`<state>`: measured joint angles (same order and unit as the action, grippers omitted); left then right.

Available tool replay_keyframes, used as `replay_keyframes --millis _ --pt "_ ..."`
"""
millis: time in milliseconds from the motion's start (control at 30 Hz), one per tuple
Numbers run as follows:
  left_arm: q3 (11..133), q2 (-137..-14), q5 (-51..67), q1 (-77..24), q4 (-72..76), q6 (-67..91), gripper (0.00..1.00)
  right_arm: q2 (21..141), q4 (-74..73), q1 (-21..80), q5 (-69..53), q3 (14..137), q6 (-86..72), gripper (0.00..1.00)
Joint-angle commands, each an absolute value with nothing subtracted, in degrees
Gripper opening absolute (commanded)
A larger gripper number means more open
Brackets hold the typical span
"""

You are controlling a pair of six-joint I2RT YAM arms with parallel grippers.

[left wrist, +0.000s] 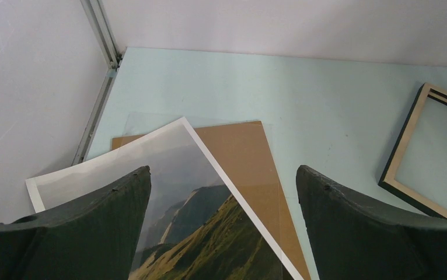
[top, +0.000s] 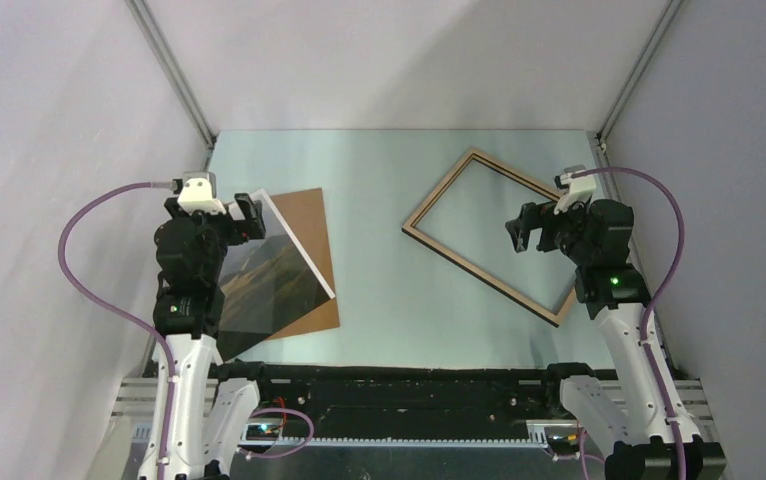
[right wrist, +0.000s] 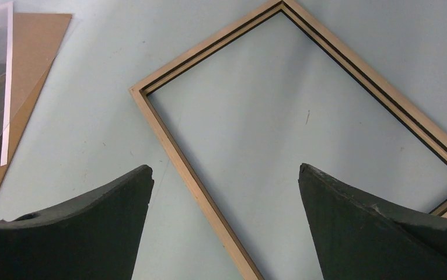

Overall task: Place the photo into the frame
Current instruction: Move the photo frame to the center of the board.

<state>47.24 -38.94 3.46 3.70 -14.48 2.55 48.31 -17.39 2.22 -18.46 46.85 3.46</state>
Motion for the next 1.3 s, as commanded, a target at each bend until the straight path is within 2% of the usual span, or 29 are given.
replay_keyframes --millis 0,333,567,767,900,1267 --pt "47.45 -38.33 2.38 3.47 -13.13 2.29 0.98 47.60 -14.70 2.77 -19.32 46.93 3.98 1.00" --pt "46.97 -38.61 1.10 3.58 -13.12 2.24 0.98 48.50 -14.05 4.69 -19.51 46.93 4.71 1.00" --pt "46.80 -40.56 -5.98 3.79 -14.17 1.34 0.98 54.93 -14.88 15.03 -13.28 53.02 6.53 1.00" --pt "46.11 -45.41 -8.56 4.64 -17.75 0.10 0.98 69.91 -15.30 29.03 -6.94 62.12 7.53 1.00" --pt "48.24 -51.57 -6.30 8.05 -22.70 0.09 0.98 81.87 -15.17 36.40 -6.14 69.41 6.98 1.00" --pt "55.67 -69.45 -1.63 18.08 -29.93 -3.91 0.98 110.51 -18.58 42.78 -17.41 93.08 -4.33 1.00"
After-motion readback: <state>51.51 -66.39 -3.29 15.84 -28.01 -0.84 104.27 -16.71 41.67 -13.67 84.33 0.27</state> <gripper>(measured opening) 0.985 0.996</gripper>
